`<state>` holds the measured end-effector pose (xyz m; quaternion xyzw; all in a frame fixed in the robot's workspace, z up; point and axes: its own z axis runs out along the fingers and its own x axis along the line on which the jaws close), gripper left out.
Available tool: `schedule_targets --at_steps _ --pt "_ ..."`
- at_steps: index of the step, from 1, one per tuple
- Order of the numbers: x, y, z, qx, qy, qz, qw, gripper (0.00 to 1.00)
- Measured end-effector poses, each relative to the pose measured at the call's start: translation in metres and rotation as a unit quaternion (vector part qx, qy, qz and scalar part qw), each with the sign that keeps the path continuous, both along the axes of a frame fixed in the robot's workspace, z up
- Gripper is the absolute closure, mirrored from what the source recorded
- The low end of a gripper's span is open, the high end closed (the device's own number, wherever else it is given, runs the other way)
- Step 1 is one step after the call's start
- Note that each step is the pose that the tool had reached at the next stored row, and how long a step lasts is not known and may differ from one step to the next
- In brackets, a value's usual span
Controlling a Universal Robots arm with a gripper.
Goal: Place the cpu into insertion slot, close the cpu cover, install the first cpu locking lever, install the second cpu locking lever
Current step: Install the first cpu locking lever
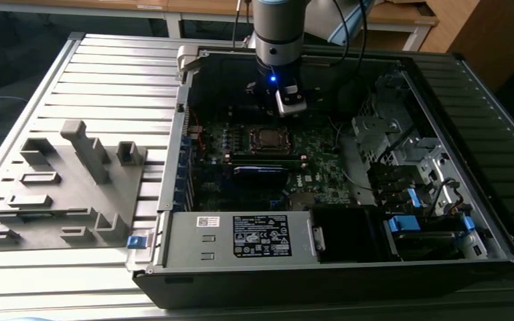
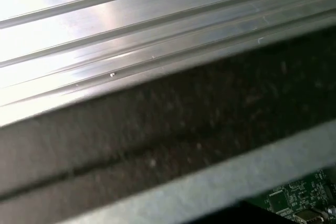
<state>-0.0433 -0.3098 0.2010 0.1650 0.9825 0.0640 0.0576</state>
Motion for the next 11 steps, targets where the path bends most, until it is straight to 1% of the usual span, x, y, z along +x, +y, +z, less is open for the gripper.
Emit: schedule_targets --at_steps 2,5,11 --pt "0.0 -0.0007 -0.0005 0.0001 -0.0012 0.0 1.0 0.89" --pt "0.0 -0.0007 -0.0004 0.0001 -0.0013 0.0 1.0 0.89" --pt "0.0 -0.0002 0.0046 0.0001 -0.0013 0.0 1.0 0.89"
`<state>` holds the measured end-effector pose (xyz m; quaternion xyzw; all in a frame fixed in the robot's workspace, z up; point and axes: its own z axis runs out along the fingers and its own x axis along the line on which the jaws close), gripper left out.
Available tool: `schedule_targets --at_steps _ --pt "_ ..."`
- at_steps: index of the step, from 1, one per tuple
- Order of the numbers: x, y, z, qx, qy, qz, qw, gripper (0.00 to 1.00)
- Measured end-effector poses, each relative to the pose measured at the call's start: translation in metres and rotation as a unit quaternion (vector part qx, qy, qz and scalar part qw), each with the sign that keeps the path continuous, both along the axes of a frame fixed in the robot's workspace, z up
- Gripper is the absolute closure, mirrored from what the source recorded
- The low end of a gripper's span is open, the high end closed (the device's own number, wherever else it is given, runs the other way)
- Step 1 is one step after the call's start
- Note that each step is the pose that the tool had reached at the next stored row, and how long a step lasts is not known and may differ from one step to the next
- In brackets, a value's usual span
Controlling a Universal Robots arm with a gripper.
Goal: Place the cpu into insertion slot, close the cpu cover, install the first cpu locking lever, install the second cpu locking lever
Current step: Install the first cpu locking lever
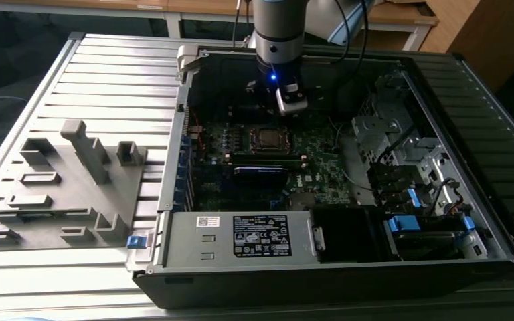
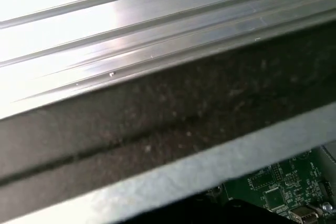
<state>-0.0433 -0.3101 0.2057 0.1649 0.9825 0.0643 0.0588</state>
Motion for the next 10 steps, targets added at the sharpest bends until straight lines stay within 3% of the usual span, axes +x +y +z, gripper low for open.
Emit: schedule_targets --at_steps 7,10 --pt "0.0 0.006 0.0002 -0.0001 0.0001 -0.002 1.0 0.89" --pt "-0.0001 0.006 -0.0002 -0.0001 -0.0008 -0.002 1.0 0.89"
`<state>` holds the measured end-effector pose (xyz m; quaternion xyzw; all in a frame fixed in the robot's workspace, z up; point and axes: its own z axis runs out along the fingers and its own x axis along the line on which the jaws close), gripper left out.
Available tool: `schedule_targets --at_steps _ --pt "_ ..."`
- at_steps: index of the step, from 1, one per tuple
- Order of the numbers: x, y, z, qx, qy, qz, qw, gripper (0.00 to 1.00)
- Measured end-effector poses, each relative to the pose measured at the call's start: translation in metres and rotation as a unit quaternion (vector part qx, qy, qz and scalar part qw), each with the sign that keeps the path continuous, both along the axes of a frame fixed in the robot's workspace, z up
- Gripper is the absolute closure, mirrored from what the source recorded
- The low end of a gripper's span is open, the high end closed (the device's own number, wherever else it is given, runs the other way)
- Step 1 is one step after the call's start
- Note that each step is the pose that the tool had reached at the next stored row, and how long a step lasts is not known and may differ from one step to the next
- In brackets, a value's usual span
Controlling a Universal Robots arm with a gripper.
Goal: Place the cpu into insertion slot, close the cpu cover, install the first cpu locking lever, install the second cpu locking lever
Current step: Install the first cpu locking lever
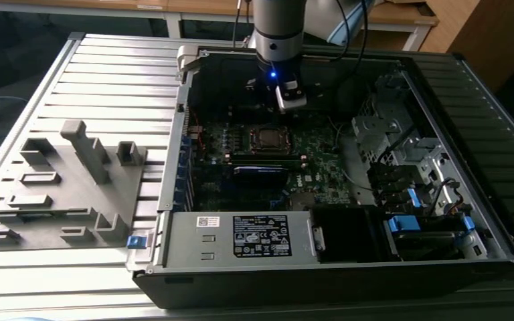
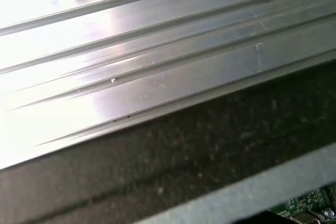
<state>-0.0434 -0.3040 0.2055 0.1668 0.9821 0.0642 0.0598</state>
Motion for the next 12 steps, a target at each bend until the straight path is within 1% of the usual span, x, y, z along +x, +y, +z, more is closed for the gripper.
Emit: schedule_targets --at_steps 3,5,12 --pt "-0.0005 0.0001 -0.0013 0.0001 -0.0029 0.0 1.0 0.89" --pt "-0.0013 0.0 -0.0023 0.0 -0.0041 0.0 0.99999 0.89" --pt "-0.0041 0.0003 -0.0033 0.0 -0.0045 0.0 0.99999 0.89"
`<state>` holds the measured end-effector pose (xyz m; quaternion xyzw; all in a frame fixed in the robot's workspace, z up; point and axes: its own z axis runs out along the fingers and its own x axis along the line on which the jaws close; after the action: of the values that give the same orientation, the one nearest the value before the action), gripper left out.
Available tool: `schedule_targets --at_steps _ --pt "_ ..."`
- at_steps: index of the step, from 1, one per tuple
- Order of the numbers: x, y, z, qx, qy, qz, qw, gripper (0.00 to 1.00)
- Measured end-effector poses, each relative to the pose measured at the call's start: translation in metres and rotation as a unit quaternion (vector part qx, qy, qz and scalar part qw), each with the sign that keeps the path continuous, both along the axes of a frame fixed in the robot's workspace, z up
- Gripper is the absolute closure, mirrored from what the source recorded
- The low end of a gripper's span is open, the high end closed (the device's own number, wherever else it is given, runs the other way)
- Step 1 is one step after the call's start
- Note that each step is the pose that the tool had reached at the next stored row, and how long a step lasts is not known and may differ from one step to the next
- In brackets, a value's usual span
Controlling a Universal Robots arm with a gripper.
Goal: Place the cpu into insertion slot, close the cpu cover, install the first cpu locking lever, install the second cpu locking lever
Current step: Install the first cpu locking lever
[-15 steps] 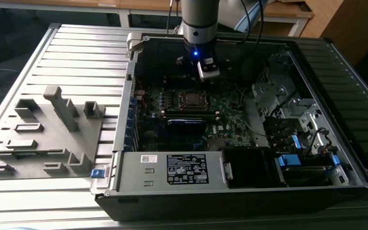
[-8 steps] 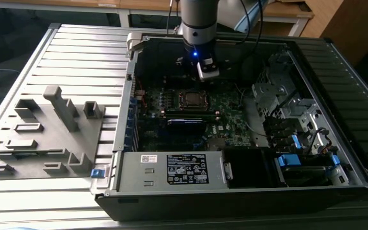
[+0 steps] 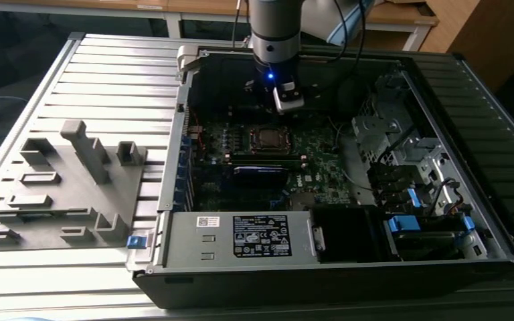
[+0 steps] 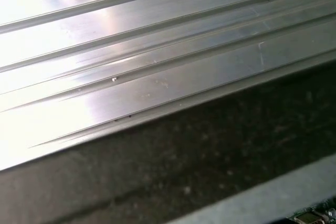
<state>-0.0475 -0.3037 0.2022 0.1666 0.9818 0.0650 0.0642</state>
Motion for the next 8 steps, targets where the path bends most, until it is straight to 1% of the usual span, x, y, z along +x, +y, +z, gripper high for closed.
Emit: schedule_targets --at_steps 5,7,8 --pt "-0.0021 0.0004 -0.0011 0.0001 -0.0005 0.0 1.0 0.89" --pt "-0.0025 0.0005 -0.002 0.0001 -0.0014 0.0 1.0 0.89" --pt "-0.0027 0.0006 -0.0027 0.0001 -0.0024 0.0 1.0 0.89"
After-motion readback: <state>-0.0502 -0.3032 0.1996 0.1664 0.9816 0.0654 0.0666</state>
